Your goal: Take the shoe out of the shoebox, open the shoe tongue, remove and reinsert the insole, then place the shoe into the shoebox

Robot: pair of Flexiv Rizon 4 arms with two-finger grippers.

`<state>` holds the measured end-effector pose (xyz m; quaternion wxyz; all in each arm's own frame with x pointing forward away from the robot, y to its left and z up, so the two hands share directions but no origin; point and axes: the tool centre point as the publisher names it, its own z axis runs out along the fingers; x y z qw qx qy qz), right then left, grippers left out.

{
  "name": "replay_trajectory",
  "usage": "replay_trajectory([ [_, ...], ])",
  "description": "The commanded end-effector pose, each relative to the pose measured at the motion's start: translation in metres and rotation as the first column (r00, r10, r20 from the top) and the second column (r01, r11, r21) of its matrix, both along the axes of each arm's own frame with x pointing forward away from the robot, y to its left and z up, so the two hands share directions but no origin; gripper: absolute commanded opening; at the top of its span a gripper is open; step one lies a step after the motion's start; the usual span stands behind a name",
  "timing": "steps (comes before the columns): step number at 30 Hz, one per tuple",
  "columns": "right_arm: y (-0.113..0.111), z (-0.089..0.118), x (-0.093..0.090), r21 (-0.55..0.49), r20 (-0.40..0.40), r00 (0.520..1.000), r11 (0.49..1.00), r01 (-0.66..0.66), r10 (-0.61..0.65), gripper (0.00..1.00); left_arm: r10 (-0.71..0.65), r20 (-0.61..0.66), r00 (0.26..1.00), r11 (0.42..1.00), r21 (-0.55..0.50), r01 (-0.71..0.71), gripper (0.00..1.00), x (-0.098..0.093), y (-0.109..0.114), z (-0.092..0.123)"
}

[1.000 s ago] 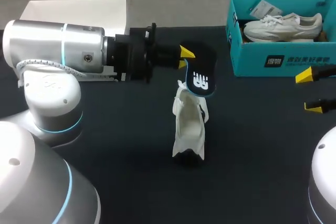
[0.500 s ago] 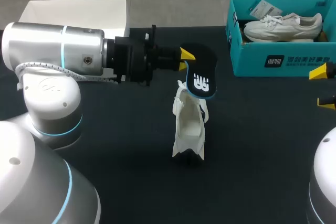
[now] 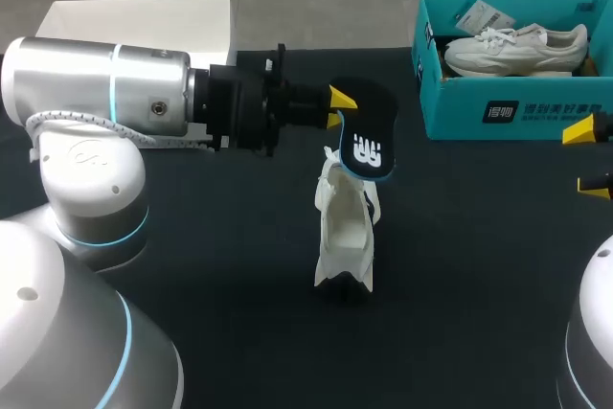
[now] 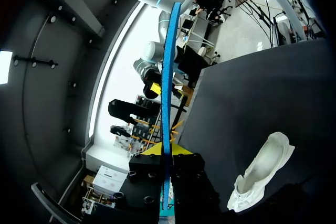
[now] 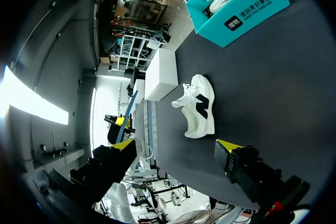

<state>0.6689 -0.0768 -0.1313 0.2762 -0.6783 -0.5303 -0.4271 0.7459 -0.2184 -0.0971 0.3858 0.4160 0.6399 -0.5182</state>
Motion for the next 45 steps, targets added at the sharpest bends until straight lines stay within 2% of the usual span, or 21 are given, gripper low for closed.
replay_trajectory([
  [1,0.0,0.001,-0.006,-0.003,0.003,1.0,1.0,0.008,-0.008,1.0,0.0,0.0,1.0,1.0,0.003,0.0,0.0,-0.001,0.0,0.0],
  [3,0.0,0.001,-0.006,-0.003,0.003,1.0,1.0,0.008,-0.008,1.0,0.0,0.0,1.0,1.0,0.003,0.0,0.0,-0.001,0.0,0.0],
  [6,0.0,0.001,-0.006,-0.003,0.003,1.0,1.0,0.008,-0.008,1.0,-0.073,-0.154,0.985,0.997,0.009,0.075,0.0,-0.021,0.004,-0.001],
  [9,0.0,0.001,-0.006,-0.003,0.003,1.0,1.0,0.008,-0.008,1.0,-0.109,-0.28,0.954,0.993,0.013,0.117,0.0,-0.034,0.008,-0.004],
  [14,0.0,0.001,-0.006,-0.003,0.003,1.0,1.0,0.008,-0.008,1.0,-0.139,-0.414,0.9,0.987,0.01,0.157,0.0,-0.055,0.018,-0.011],
  [22,0.0,0.001,-0.006,-0.003,0.003,1.0,1.0,0.008,-0.008,1.0,-0.17,-0.491,0.855,0.979,0.017,0.204,0.0,-0.084,0.027,-0.043],
  [24,0.0,0.001,-0.006,-0.003,0.003,1.0,1.0,0.008,-0.008,1.0,-0.174,-0.498,0.849,0.981,-0.013,0.194,0.0,-0.085,0.027,-0.054],
  [32,0.0,0.001,-0.006,-0.003,0.003,1.0,1.0,0.008,-0.008,1.0,-0.158,-0.533,0.831,0.983,-0.009,0.181,0.0,-0.079,0.021,-0.096],
  [38,0.0,0.001,-0.006,-0.003,0.003,1.0,1.0,0.008,-0.008,1.0,-0.14,-0.556,0.819,0.987,-0.018,0.157,0.0,-0.066,0.018,-0.13],
  [45,0.0,0.001,-0.006,-0.003,0.003,1.0,1.0,0.008,-0.008,1.0,-0.133,-0.532,0.837,0.989,-0.012,0.15,0.0,-0.051,0.015,-0.146],
])
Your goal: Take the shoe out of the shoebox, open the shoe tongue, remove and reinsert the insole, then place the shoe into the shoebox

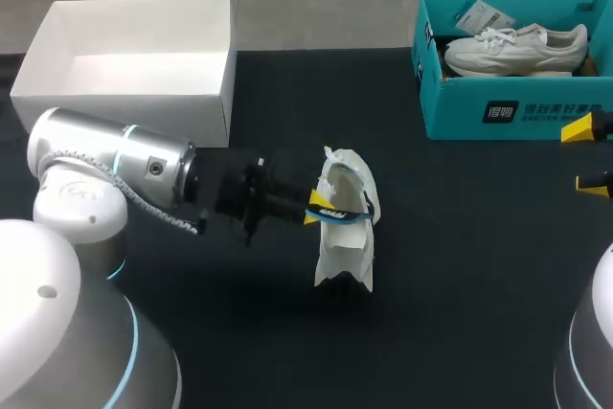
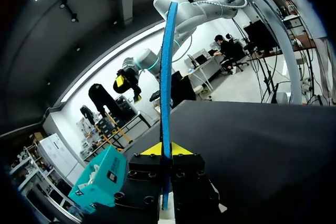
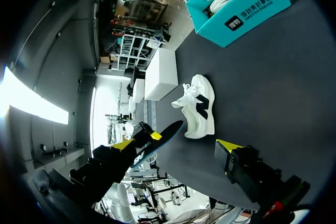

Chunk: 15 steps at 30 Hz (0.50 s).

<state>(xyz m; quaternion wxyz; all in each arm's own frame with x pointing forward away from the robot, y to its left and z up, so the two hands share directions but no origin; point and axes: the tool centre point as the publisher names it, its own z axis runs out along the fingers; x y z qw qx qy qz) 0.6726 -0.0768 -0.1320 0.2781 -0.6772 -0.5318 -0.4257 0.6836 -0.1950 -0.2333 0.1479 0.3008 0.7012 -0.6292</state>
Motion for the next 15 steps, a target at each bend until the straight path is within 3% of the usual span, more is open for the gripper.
replay_trajectory([
  [1,0.0,0.002,-0.01,-0.004,0.005,1.0,1.0,0.014,-0.014,1.0,-0.014,0.008,1.0,1.0,-0.004,0.014,0.0,0.013,-0.009,-0.012],
  [15,0.0,0.002,-0.01,-0.004,0.005,1.0,1.0,0.014,-0.014,1.0,0.033,0.008,0.999,0.997,0.07,-0.033,0.0,0.029,-0.007,-0.043],
])
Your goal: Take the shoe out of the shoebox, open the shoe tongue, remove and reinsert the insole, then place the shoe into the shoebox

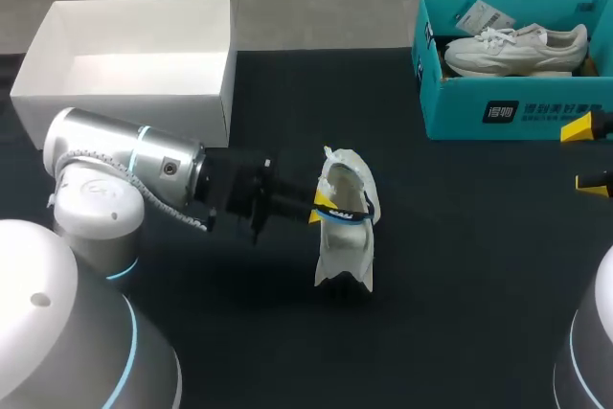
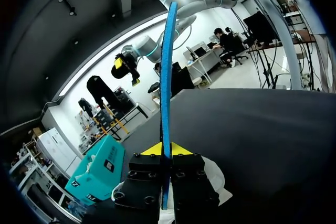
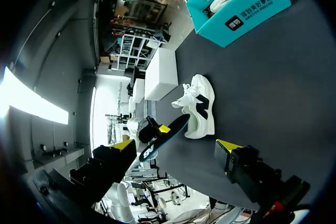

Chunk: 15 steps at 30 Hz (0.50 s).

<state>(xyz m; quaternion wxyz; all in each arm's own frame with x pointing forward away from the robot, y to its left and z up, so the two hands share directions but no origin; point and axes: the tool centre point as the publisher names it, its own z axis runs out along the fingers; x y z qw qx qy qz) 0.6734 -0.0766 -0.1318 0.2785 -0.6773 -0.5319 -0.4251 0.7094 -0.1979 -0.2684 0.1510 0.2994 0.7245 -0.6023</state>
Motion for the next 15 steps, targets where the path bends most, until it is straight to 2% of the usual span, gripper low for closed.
replay_trajectory([
  [1,0.0,0.002,-0.011,-0.004,0.007,1.0,1.0,0.015,-0.015,1.0,0.013,-0.009,1.0,1.0,0.005,-0.013,0.0,0.004,-0.004,-0.01],
  [7,0.0,0.002,-0.011,-0.004,0.007,1.0,1.0,0.015,-0.015,1.0,0.017,-0.02,1.0,1.0,0.006,-0.017,0.0,0.005,-0.005,-0.012],
  [15,0.0,0.002,-0.011,-0.004,0.007,1.0,1.0,0.015,-0.015,1.0,0.022,0.002,1.0,0.999,-0.041,-0.022,0.0,-0.003,0.0,0.024],
])
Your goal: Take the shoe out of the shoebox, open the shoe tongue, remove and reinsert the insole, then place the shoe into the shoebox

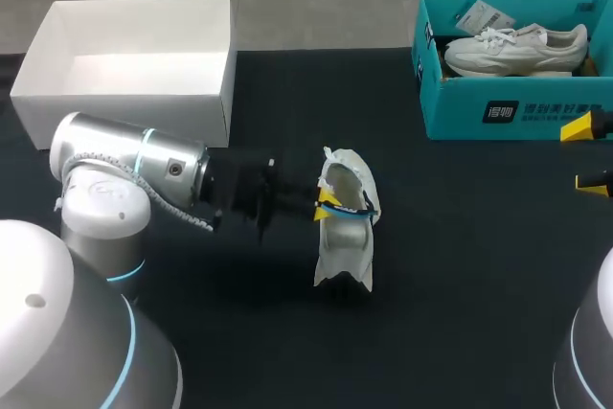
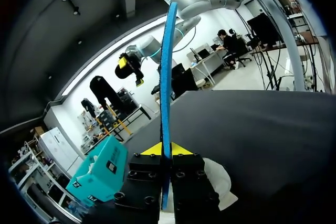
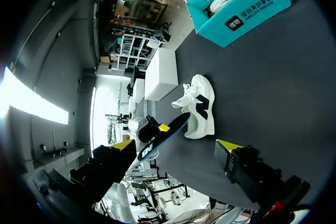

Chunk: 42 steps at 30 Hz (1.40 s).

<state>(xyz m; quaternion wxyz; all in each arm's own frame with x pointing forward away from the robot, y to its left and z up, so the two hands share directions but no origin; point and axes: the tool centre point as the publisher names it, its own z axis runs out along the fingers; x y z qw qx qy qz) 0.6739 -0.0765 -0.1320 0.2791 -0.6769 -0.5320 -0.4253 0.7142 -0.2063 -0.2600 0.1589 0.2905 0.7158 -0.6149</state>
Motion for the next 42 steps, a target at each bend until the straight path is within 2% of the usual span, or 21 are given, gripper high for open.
replay_trajectory([
  [1,0.0,0.002,-0.011,-0.005,0.007,1.0,1.0,0.016,-0.016,1.0,0.012,0.018,1.0,1.0,-0.01,-0.012,0.0,-0.008,0.01,0.018],
  [6,0.0,0.002,-0.011,-0.005,0.007,1.0,1.0,0.016,-0.016,1.0,0.01,0.024,1.0,1.0,0.017,-0.011,0.0,-0.008,0.018,0.02],
  [12,0.0,0.002,-0.011,-0.005,0.007,1.0,1.0,0.016,-0.016,1.0,0.024,-0.002,1.0,0.999,0.036,-0.024,0.0,-0.004,0.029,0.01],
  [21,0.0,0.002,-0.011,-0.005,0.007,1.0,1.0,0.016,-0.016,1.0,0.035,-0.036,0.999,0.999,0.041,-0.034,0.0,0.009,0.017,-0.019],
  [28,0.0,0.002,-0.011,-0.005,0.007,1.0,1.0,0.016,-0.016,1.0,0.037,-0.049,0.998,0.997,0.072,-0.034,0.0,0.007,0.016,-0.022],
  [31,0.0,0.002,-0.011,-0.005,0.007,1.0,1.0,0.016,-0.016,1.0,0.033,-0.044,0.998,0.997,0.07,-0.03,0.0,0.004,0.018,-0.012],
  [37,0.0,0.002,-0.011,-0.005,0.007,1.0,1.0,0.016,-0.016,1.0,-0.001,-0.023,1.0,1.0,-0.009,0.001,0.0,-0.007,0.016,0.024],
  [42,0.0,0.002,-0.011,-0.005,0.007,1.0,1.0,0.016,-0.016,1.0,-0.028,-0.013,1.0,0.999,-0.047,0.028,0.0,-0.014,0.0,0.032],
])
